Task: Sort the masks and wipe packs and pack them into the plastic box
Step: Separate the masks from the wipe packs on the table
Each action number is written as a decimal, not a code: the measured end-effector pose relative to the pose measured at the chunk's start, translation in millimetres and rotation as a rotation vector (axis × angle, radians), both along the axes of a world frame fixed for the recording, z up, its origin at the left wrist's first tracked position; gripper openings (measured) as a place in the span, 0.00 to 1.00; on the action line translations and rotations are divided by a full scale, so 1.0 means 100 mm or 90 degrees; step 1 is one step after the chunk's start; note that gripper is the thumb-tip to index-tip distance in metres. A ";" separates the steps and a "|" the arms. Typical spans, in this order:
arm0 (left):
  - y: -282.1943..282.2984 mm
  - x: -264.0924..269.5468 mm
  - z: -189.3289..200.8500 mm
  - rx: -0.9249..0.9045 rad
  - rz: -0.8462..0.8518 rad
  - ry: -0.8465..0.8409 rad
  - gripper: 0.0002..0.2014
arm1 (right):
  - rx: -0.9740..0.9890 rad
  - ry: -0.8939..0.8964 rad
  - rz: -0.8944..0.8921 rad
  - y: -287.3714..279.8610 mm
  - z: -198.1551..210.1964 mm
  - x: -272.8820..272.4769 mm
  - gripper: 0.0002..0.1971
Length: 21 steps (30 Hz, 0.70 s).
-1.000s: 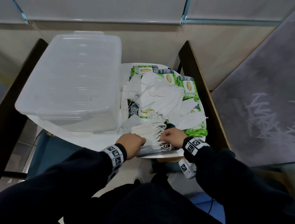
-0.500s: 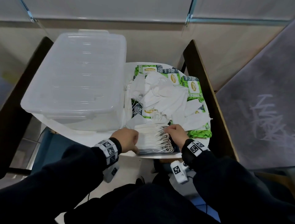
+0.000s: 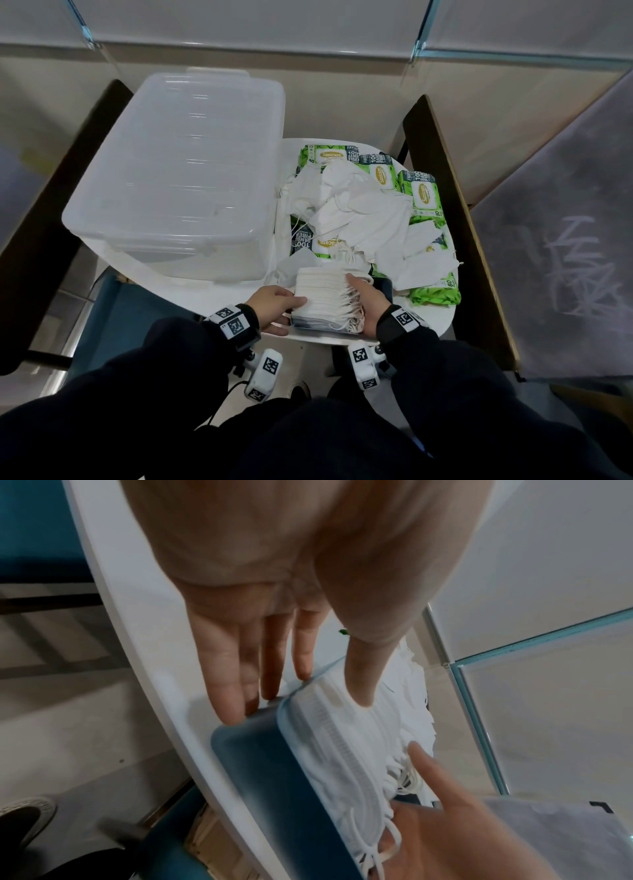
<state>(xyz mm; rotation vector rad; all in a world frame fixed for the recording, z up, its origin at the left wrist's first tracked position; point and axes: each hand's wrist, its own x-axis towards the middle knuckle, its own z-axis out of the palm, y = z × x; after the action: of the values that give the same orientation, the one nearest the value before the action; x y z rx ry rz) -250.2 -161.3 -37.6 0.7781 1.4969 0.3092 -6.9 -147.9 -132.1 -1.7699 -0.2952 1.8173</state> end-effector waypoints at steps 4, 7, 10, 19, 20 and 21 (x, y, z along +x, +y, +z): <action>-0.04 0.00 -0.07 0.016 -0.013 0.022 0.19 | 0.032 0.010 -0.047 -0.05 0.08 -0.04 0.55; -0.03 -0.03 -0.04 -0.002 -0.005 -0.005 0.18 | 0.030 0.043 -0.086 -0.10 0.23 -0.05 0.52; -0.02 0.00 0.01 -0.004 -0.011 -0.008 0.20 | 0.037 0.042 -0.119 -0.14 0.33 -0.04 0.52; 0.01 0.13 0.11 0.004 -0.034 0.031 0.28 | 0.103 -0.048 -0.066 -0.17 0.60 -0.13 0.39; 0.02 0.14 0.12 0.006 -0.033 0.039 0.29 | 0.104 -0.061 -0.051 -0.16 0.57 -0.12 0.46; 0.03 0.15 0.11 0.008 -0.035 0.047 0.30 | 0.112 -0.069 -0.034 -0.15 0.54 -0.12 0.50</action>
<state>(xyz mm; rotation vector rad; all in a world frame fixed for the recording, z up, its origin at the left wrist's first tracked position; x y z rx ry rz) -234.8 -158.1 -26.3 0.8474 1.5407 0.2519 -18.6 -163.2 -78.4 -1.7395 -0.4326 1.6093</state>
